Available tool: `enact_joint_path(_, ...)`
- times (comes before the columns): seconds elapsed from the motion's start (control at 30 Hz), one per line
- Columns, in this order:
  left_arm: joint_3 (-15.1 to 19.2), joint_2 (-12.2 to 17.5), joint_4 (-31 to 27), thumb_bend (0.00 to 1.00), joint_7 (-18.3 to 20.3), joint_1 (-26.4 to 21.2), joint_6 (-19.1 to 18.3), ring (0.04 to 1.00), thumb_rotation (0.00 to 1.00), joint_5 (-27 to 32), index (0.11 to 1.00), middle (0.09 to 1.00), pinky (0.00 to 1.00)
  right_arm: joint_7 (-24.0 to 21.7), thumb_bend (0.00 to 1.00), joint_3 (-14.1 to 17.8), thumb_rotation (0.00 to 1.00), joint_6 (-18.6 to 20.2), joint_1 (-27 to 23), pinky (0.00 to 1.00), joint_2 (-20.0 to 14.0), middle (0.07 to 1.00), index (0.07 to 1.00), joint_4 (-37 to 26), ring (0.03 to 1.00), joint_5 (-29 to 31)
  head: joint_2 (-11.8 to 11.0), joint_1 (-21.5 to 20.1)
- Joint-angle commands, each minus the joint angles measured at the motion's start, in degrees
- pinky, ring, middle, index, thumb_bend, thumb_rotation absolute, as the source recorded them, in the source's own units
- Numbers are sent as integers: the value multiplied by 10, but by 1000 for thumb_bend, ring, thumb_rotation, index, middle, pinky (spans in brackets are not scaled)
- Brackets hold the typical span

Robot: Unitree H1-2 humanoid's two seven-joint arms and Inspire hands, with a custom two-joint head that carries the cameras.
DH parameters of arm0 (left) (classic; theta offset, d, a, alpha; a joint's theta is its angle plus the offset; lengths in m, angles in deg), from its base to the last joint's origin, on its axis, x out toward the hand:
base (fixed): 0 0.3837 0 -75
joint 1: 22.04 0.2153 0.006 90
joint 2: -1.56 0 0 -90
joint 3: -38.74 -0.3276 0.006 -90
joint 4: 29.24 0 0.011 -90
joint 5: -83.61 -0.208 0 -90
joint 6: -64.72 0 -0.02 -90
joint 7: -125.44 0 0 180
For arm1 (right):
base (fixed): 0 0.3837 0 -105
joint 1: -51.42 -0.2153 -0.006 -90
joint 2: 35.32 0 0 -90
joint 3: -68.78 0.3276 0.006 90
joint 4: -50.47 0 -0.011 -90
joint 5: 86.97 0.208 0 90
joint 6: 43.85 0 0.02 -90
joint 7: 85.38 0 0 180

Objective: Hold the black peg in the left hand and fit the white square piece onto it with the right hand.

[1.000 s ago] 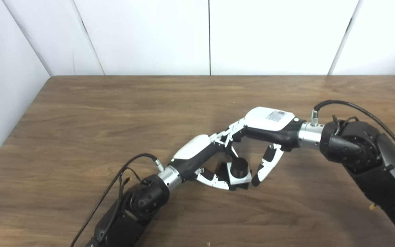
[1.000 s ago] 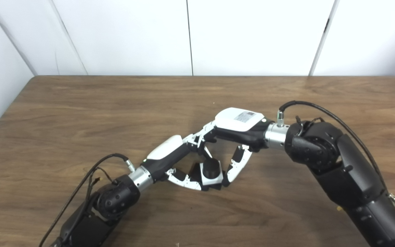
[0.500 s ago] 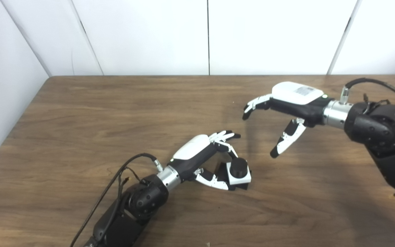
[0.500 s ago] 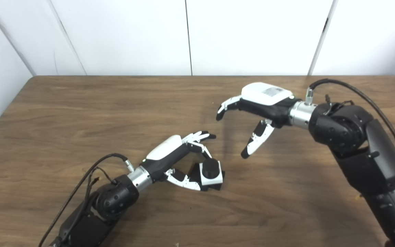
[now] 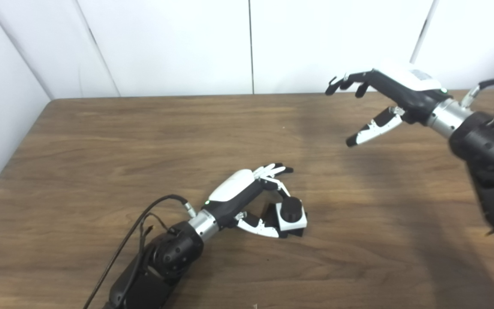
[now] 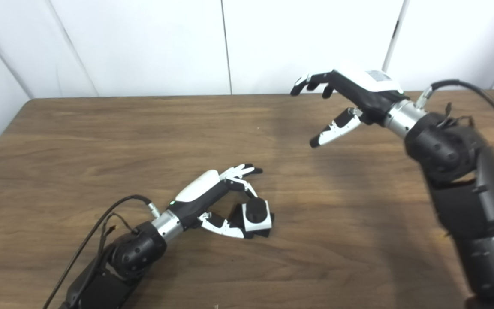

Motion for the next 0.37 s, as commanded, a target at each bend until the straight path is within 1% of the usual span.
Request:
enact_joint_path(0.0, -12, 25, 17, 521, 34, 24, -14, 1000, 73, -23, 494, 955, 999, 50, 735, 19, 90, 10, -5, 610, 13, 737, 656, -16, 724, -2, 0, -1)
enact_joint_path(0.07, -10, 26, 14, 521, 38, 25, -17, 1000, 73, -18, 496, 959, 993, 67, 739, 25, 90, 14, 13, 551, 26, 730, 656, -12, 700, 9, 0, -2)
enact_joint_path(0.1, -9, 27, 14, 520, 39, 26, -17, 1000, 74, -15, 497, 962, 986, 74, 721, 28, 95, 16, 21, 533, 33, 732, 665, -10, 693, 13, -1, -4)
enact_joint_path(0.13, -8, 28, 14, 519, 39, 26, -16, 1000, 74, -14, 498, 960, 979, 83, 712, 30, 96, 19, 32, 539, 40, 735, 674, -9, 691, 16, -2, -5)
enact_joint_path(0.2, -8, 30, 14, 710, 38, 27, -15, 1000, 140, -15, 623, 958, 973, 104, 709, 34, 110, 25, 52, 562, 52, 731, 684, -14, 690, 9, -3, -5)
enact_joint_path(0.23, -9, 30, 14, 754, 38, 27, -15, 1000, 155, -15, 655, 957, 974, 110, 709, 34, 114, 28, 58, 569, 55, 729, 687, -16, 690, 6, -3, -5)
enact_joint_path(0.33, -7, 33, 11, 786, 37, 29, -16, 996, 175, -13, 724, 952, 976, 136, 698, 40, 114, 43, 84, 608, 76, 728, 706, -30, 701, 6, -4, -9)
